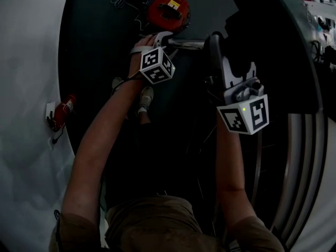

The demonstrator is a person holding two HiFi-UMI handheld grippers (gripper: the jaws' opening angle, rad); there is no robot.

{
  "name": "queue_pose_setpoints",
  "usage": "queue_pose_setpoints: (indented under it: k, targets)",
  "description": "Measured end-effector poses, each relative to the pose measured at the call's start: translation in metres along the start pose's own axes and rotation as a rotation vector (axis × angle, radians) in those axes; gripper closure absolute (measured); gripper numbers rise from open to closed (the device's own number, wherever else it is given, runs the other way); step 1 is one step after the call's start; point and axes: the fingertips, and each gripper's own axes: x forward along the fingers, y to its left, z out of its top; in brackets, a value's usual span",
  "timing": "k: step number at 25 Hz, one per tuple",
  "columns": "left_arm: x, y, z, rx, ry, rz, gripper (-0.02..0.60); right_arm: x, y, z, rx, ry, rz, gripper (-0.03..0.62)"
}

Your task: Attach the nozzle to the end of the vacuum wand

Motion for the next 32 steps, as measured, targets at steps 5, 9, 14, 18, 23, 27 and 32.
queue_pose_setpoints:
  k: [5,9,14,18,23,27,32]
  targets:
    - [-0.079,0.039,-0.051,-0.24,-0.088,0.136,0.348,0.053,0.075,-0.014,-0.08,0.023,0.141,0.413]
    - [-0.161,0.067,-0.1,-0.434,-0.144,0.251,0.348,0.099,0.131,-0.018,-0.106,0.057,0.217,0.413]
    - [-0.273,0.105,-0.17,-0.596,-0.175,0.411,0.348,0.17,0.221,-0.059,-0.152,0.128,0.357,0.413]
    - [-0.35,0.124,-0.225,-0.709,-0.177,0.512,0.348,0.233,0.306,-0.119,-0.22,0.231,0.472,0.413]
    - [-0.429,0.138,-0.297,-0.778,-0.156,0.623,0.348,0.306,0.424,-0.211,-0.283,0.36,0.626,0.413]
    - [-0.479,0.129,-0.342,-0.854,-0.144,0.702,0.349,0.341,0.499,-0.286,-0.343,0.478,0.676,0.413]
    - [-0.516,0.098,-0.374,-0.929,-0.13,0.753,0.35,0.36,0.558,-0.352,-0.401,0.604,0.713,0.414]
